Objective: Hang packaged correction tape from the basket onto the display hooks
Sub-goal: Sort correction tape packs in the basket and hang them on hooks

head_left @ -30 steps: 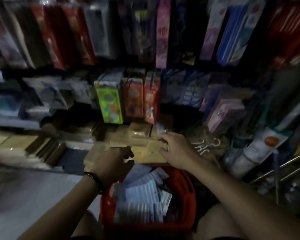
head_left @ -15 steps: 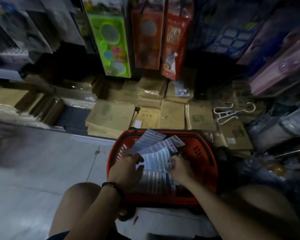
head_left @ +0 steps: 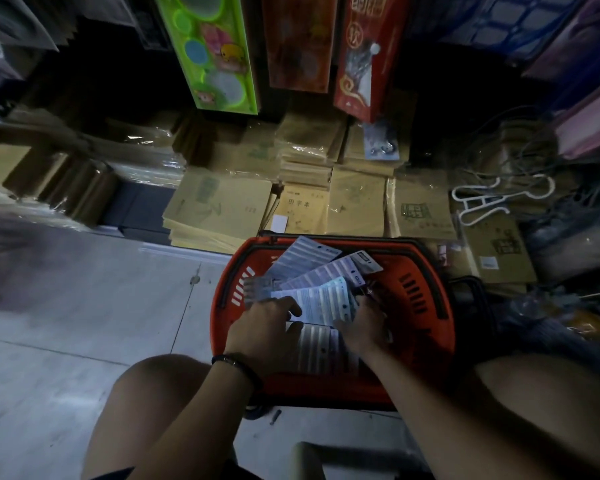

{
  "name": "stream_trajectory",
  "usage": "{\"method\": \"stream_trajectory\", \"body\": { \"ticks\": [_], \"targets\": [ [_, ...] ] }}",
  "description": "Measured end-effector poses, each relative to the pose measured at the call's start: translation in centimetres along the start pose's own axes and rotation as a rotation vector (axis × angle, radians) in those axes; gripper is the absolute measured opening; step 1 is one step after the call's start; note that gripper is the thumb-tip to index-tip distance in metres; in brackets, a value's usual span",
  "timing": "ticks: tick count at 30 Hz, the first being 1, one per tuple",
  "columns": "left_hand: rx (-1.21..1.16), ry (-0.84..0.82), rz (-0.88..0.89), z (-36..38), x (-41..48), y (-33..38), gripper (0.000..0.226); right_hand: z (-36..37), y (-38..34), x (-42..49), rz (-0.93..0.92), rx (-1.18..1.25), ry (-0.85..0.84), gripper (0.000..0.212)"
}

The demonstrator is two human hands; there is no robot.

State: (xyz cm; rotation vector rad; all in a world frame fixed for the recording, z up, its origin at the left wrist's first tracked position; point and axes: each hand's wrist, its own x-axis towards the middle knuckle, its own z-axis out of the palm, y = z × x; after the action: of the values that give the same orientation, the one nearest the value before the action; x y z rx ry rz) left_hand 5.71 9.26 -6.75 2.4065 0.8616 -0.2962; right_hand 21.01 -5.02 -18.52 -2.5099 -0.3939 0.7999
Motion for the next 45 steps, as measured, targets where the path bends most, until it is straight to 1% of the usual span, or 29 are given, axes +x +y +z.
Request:
{"method": "stream_trajectory", "body": {
  "ticks": [2, 6, 8, 11, 14, 15, 18, 19, 21, 23, 25, 27, 29, 32, 34, 35, 36, 38, 39, 40, 41, 45],
  "targets": [
    [-0.003, 0.001, -0.008, 0.1, 0.1, -0.1, 0.025, 0.4, 0.5, 0.3, -0.025, 0.026, -0.005, 0.054],
    [-0.021, -0.047, -0.019, 0.5, 0.1, -0.4, 0.024, 0.4, 0.8, -0.1, -0.108, 0.141, -0.075, 0.027],
    [-0.019, -0.060, -0.027, 0.6, -0.1, -0.4, 0.024, 0.1, 0.5, -0.8, -0.150, 0.217, -0.078, 0.024],
    [-0.017, -0.061, -0.042, 0.7, -0.4, -0.5, 0.024, -0.3, 0.4, -1.9, -0.191, 0.262, -0.091, 0.019],
    [-0.026, -0.078, -0.050, 0.9, -0.6, -0.5, 0.026, -0.5, 0.2, -2.8, -0.257, 0.268, -0.043, 0.010],
    [-0.028, -0.083, -0.053, 0.9, -0.8, -0.4, 0.029, -0.8, -0.2, -3.2, -0.254, 0.271, -0.017, 0.009],
    [-0.036, -0.077, -0.047, 1.3, -1.1, -0.4, 0.046, -2.0, -1.6, -3.7, -0.200, 0.325, 0.081, 0.026],
    [-0.040, -0.084, -0.049, 1.3, -1.4, -0.2, 0.054, -2.7, -2.3, -4.0, -0.199, 0.361, 0.109, 0.027],
    [-0.030, -0.056, -0.038, 1.5, -1.8, 0.2, 0.074, -4.1, -3.6, -4.5, -0.235, 0.420, 0.139, 0.018],
    [0.017, -0.003, -0.017, 1.3, -2.1, 1.0, 0.098, -5.2, -4.5, -5.1, -0.255, 0.451, 0.125, 0.013],
    [0.098, 0.058, 0.044, 0.9, -2.3, 1.5, 0.111, -5.9, -5.2, -5.5, -0.251, 0.488, 0.102, 0.012],
    [0.200, 0.130, 0.099, 0.7, -2.4, 1.8, 0.113, -6.5, -6.0, -6.4, -0.253, 0.551, 0.080, 0.016],
    [0.216, 0.179, 0.077, 0.9, -2.5, 1.7, 0.112, -7.1, -6.6, -7.5, -0.245, 0.658, 0.036, 0.021],
    [0.133, 0.262, 0.084, 1.4, -2.7, 1.6, 0.092, -7.7, -7.2, -8.9, -0.207, 0.790, 0.001, 0.038],
    [0.011, 0.299, 0.152, 1.6, -2.9, 1.5, 0.079, -8.1, -7.4, -9.4, -0.229, 0.861, -0.042, 0.045],
    [-0.121, 0.314, 0.178, 1.5, -2.9, 1.4, 0.072, -8.3, -7.4, -9.6, -0.246, 0.881, -0.076, 0.043],
    [-0.282, 0.296, 0.179, 1.2, -3.0, 1.6, 0.067, -8.6, -7.4, -9.8, -0.273, 0.877, -0.110, 0.039],
    [-0.653, 0.195, 0.136, 0.1, -3.4, 2.6, 0.058, -9.0, -7.1, -9.8, -0.363, 0.749, -0.122, 0.035],
    [-0.845, 0.131, 0.100, -0.4, -3.7, 3.2, 0.054, -9.1, -6.8, -9.8, -0.418, 0.638, -0.106, 0.037],
    [-1.016, 0.065, 0.063, -0.9, -3.9, 3.6, 0.050, -9.2, -6.6, -9.8, -0.470, 0.529, -0.088, 0.043],
    [-1.135, 0.028, 0.028, -1.4, -4.1, 3.9, 0.047, -9.3, -6.4, -9.8, -0.527, 0.443, -0.073, 0.055],
    [-1.279, 0.024, -0.031, -2.7, -4.3, 3.6, 0.044, -10.1, -6.6, -10.4, -0.726, 0.165, -0.078, 0.108]
  ]
}}
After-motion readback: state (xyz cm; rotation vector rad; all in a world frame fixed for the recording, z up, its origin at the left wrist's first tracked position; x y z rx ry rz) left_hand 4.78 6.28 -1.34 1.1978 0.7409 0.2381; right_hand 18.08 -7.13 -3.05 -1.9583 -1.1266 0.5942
